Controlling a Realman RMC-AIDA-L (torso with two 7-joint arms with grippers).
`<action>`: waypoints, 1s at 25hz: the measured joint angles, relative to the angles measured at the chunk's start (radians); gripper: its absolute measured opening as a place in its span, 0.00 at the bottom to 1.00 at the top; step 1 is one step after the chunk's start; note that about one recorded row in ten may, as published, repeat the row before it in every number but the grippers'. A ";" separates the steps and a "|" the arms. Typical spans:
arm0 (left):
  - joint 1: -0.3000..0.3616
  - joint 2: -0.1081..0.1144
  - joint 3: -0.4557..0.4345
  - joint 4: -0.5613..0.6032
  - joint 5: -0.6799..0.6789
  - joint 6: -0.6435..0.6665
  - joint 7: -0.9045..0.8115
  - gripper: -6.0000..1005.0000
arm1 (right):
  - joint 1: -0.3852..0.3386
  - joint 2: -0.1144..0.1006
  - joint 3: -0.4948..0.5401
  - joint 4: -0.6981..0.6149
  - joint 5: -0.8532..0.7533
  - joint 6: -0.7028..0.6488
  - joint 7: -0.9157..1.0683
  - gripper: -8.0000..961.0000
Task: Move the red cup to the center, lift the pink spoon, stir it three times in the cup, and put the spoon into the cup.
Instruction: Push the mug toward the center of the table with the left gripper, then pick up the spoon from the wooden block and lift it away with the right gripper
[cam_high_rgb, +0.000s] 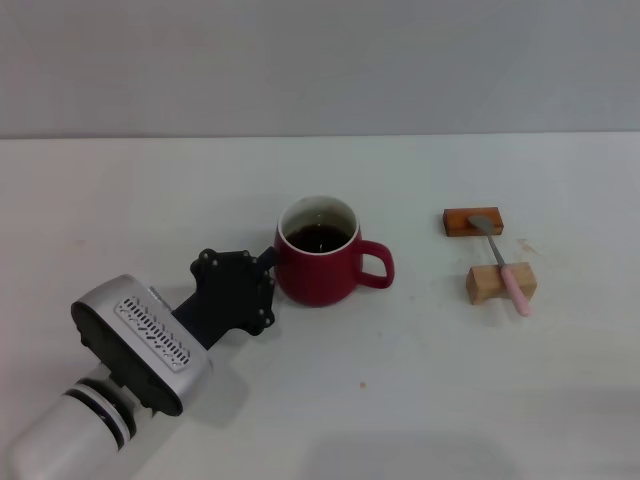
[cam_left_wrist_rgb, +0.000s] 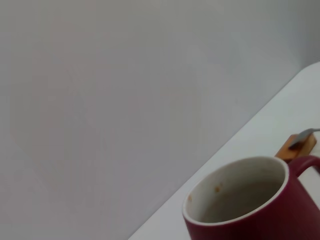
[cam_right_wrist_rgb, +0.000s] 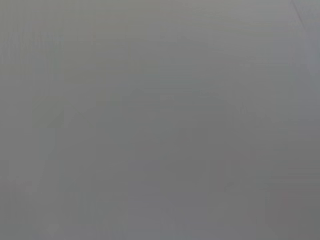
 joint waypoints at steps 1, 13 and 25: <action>-0.005 0.000 0.005 0.001 0.000 -0.001 -0.009 0.02 | 0.000 0.000 0.000 0.000 0.000 0.000 0.000 0.77; 0.132 0.013 -0.294 0.016 -0.011 0.138 -0.139 0.02 | -0.002 -0.001 -0.047 0.011 0.000 -0.009 0.000 0.77; 0.173 0.018 -0.496 0.160 -0.011 0.259 -0.467 0.28 | 0.049 -0.001 -0.195 0.053 -0.001 -0.047 -0.168 0.77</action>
